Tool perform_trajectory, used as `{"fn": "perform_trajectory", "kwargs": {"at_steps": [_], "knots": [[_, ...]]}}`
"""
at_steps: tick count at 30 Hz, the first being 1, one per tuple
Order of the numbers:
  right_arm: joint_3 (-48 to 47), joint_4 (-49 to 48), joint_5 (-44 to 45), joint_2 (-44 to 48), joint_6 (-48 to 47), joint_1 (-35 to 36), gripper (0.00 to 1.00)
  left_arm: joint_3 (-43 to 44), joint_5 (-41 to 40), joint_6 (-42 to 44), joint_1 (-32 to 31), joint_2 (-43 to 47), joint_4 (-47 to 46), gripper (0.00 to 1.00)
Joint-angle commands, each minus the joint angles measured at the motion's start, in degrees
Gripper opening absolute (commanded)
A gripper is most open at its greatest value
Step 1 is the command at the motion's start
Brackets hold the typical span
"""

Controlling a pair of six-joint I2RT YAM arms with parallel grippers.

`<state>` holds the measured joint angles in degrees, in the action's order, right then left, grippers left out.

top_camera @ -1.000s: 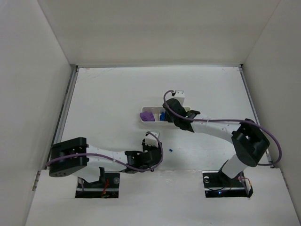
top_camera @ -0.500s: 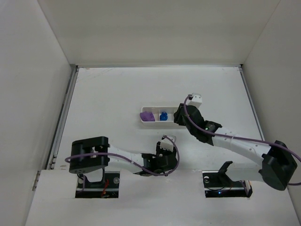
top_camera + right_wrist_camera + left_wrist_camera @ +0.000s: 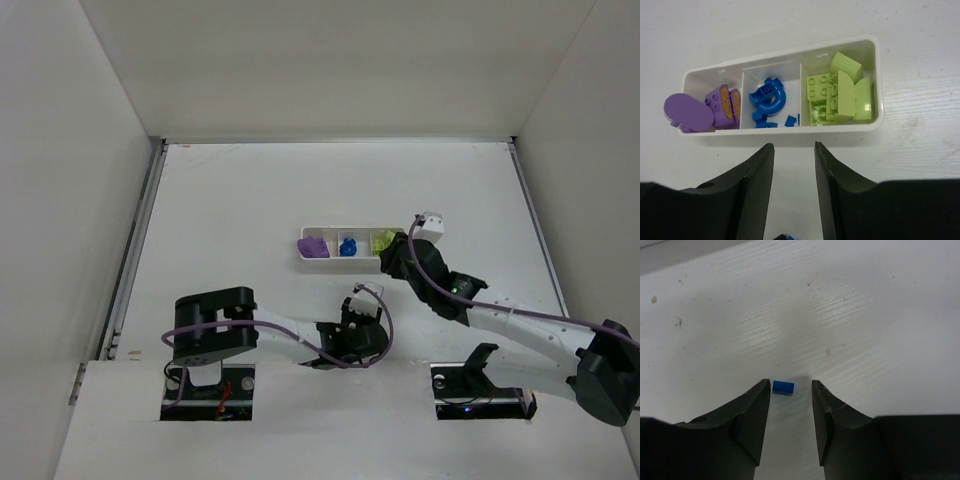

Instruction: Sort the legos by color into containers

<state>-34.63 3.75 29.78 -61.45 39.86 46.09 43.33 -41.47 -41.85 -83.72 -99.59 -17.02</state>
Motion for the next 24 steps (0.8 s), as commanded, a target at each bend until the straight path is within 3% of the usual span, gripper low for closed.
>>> {"fn": "perform_trajectory", "kwargs": {"at_steps": [1, 9, 15, 20, 22, 24], "knots": [[1.4, -3.0, 0.5, 1.2, 1.1, -0.3, 0.44, 1.5, -0.4, 0.5, 0.5, -1.5, 0.6, 0.35], [3.4, -4.3, 0.4, 1.2, 2.2, -0.3, 0.44, 2.5, -0.6, 1.6, 0.6, -2.0, 0.6, 0.18], [6.4, -3.7, 0.9, 6.5, 3.0, -1.1, 0.44, 1.1, -2.0, 2.3, 0.5, 3.9, 2.4, 0.15], [11.0, -3.0, 1.9, 12.9, 6.5, -3.3, 0.46, -0.5, -1.9, 4.6, 4.1, 13.0, 3.0, 0.15], [12.6, -3.0, 2.6, 14.8, 7.3, -4.2, 0.43, -0.6, -1.0, 5.9, 7.2, 16.3, 2.8, 0.15], [14.1, -3.0, 3.5, 16.2, 8.6, -5.3, 0.32, 0.4, 1.0, 7.6, 10.8, 18.1, 2.7, 0.16]]}}
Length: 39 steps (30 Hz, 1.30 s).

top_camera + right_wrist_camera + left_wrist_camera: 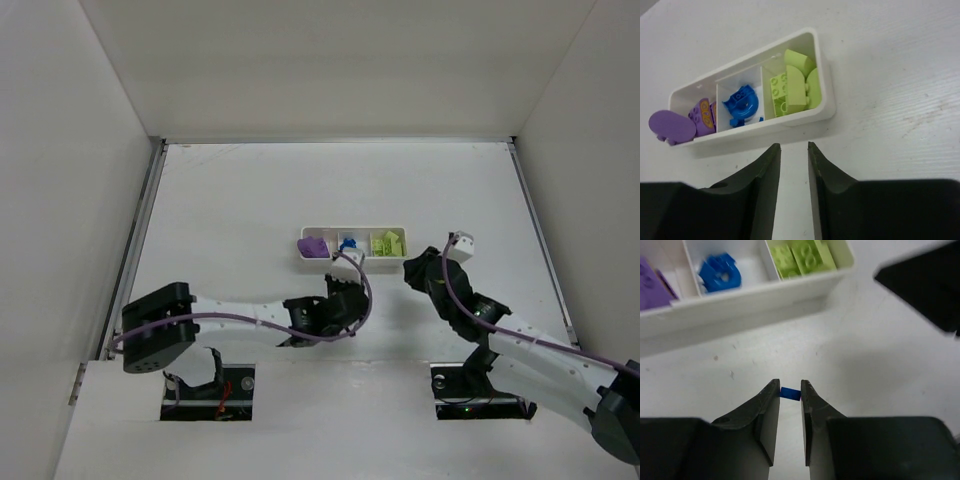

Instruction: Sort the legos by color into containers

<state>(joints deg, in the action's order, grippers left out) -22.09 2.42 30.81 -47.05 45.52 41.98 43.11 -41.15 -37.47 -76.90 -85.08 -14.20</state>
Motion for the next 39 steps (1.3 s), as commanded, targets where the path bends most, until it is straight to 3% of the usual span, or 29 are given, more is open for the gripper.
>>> {"fn": "perform_trajectory", "kwargs": {"at_steps": [1, 3, 6, 14, 20, 26, 27, 28, 29, 39], "knots": [[2.7, -1.5, 3.3, 2.3, 4.4, -1.8, 0.2, 1.4, 2.0, 4.3, 6.0, 3.9, -0.5, 0.16], [4.5, -2.2, 5.0, 1.8, 6.5, -2.1, 0.1, 3.5, 4.3, 6.3, 10.3, 2.6, -1.1, 0.16], [5.5, -2.4, 6.7, -1.2, 8.0, -2.5, 0.1, 7.9, 9.2, 7.7, 15.7, -1.8, -1.4, 0.17], [5.7, -3.7, 8.6, -2.7, 8.6, -1.8, 0.37, 18.5, 12.5, 11.2, 21.4, -15.2, -1.1, 0.23], [7.2, -4.5, 9.1, -0.5, 8.9, -1.5, 0.55, 19.0, 12.2, 11.3, 21.1, -14.5, -1.0, 0.46], [8.0, -5.8, 7.7, -0.1, 8.5, -1.8, 0.58, 12.2, 10.7, 11.3, 20.4, -3.7, -1.5, 0.68], [7.9, -5.9, 7.6, -0.5, 8.5, -1.8, 0.59, 10.4, 10.2, 11.1, 20.4, -1.2, -1.5, 0.74], [7.7, -6.0, 7.4, -1.0, 8.3, -1.7, 0.59, 8.7, 9.9, 10.9, 20.5, 1.6, -1.6, 0.96], [7.5, -6.1, 7.4, -1.5, 8.1, -1.4, 0.6, 7.0, 9.4, 10.8, 20.6, 4.4, -1.5, 1.0], [7.4, -7.0, 7.3, -2.3, 7.5, -1.6, 0.65, -12.8, 3.3, 6.0, 27.1, 37.1, 6.3, 1.0]]}}
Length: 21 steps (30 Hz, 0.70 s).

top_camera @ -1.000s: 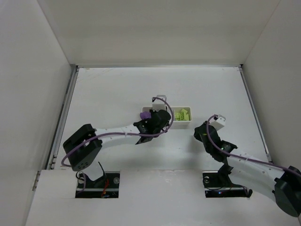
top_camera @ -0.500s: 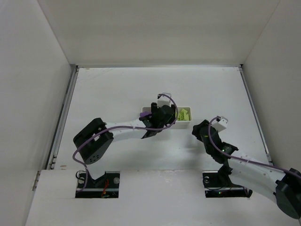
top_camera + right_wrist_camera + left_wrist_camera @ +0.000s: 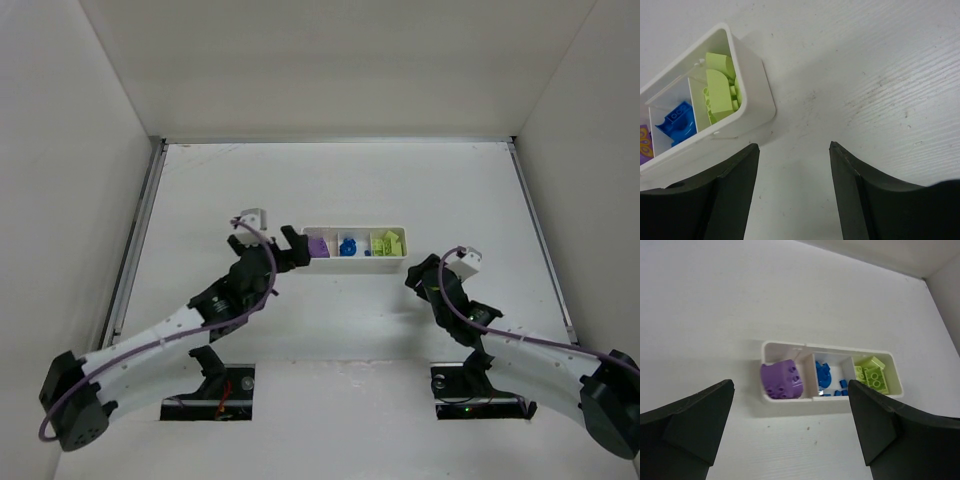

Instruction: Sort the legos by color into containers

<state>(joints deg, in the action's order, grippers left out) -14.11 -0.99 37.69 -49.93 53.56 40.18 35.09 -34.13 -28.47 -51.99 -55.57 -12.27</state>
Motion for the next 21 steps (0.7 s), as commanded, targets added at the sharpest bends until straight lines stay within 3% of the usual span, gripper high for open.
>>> {"fn": "perform_trajectory", "kwargs": {"at_steps": [1, 5, 9, 13, 21], "knots": [[-0.4, -3.7, 0.5, 0.8, -0.5, 0.3, 0.65, -6.9, -4.0, -4.5, 3.2, 11.8, 6.0, 1.0], [0.0, -3.8, 0.5, 1.7, -0.3, 0.3, 0.65, -13.4, -4.3, -11.6, 7.5, 27.2, 15.7, 1.0], [0.6, -3.8, 0.5, 2.8, -0.1, 0.4, 0.65, -16.2, -3.8, -18.5, 12.7, 35.6, 26.9, 1.0], [1.2, -3.8, 0.5, 4.0, 0.1, 0.4, 0.66, -18.8, -3.1, -24.2, 18.0, 36.1, 33.9, 1.0], [1.4, -4.3, 0.2, 4.2, -0.1, 0.4, 0.67, -19.7, 0.9, -26.3, 22.8, 27.2, 32.1, 1.0]]}}
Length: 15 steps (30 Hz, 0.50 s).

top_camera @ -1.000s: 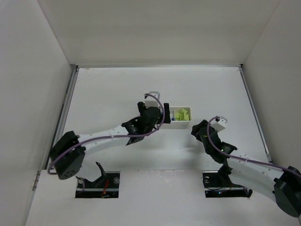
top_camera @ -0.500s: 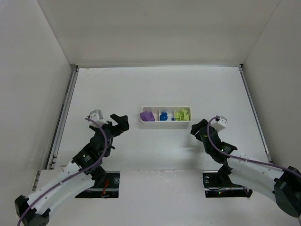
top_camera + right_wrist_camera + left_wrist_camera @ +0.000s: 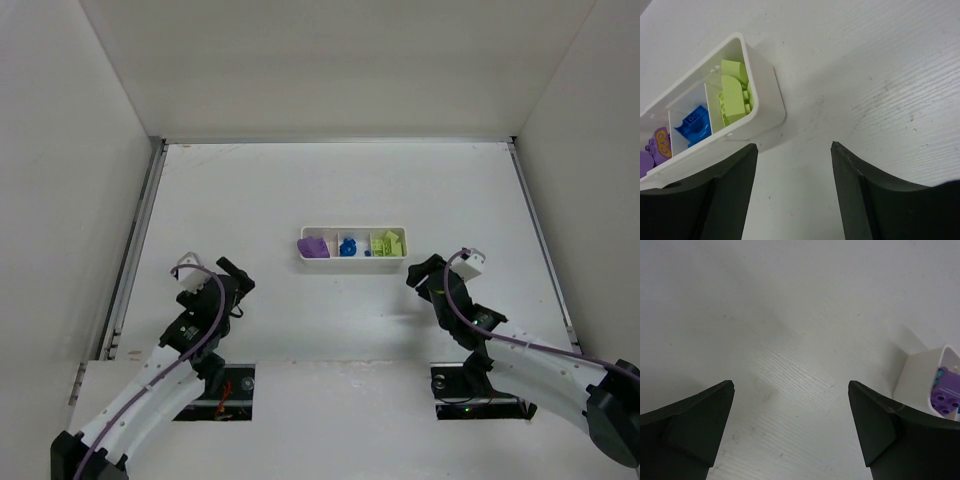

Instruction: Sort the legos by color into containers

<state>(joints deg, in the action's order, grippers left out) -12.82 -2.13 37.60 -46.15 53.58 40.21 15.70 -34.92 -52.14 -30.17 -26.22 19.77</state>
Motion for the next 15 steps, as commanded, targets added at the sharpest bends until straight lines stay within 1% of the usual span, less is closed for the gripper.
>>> {"fn": "perform_trajectory", "kwargs": {"at_steps": [1, 3, 10, 15], "knots": [[0.1, -3.2, 0.2, 0.4, -0.2, 0.4, 0.67, -0.7, 2.1, -3.0, 1.0, -2.7, -0.4, 1.0], [0.2, -3.4, 0.2, 0.4, -0.2, 0.4, 0.67, -1.5, 2.5, -3.2, 1.4, -2.5, -1.7, 1.0], [0.0, -3.8, -0.3, -0.3, -0.4, 0.4, 0.67, -5.3, 2.5, -2.7, 1.7, 2.7, -5.4, 1.0], [-0.1, -3.8, -0.6, -0.6, -0.5, 0.4, 0.67, -6.5, 2.5, -1.7, 1.0, 1.0, -8.6, 1.0]]}}
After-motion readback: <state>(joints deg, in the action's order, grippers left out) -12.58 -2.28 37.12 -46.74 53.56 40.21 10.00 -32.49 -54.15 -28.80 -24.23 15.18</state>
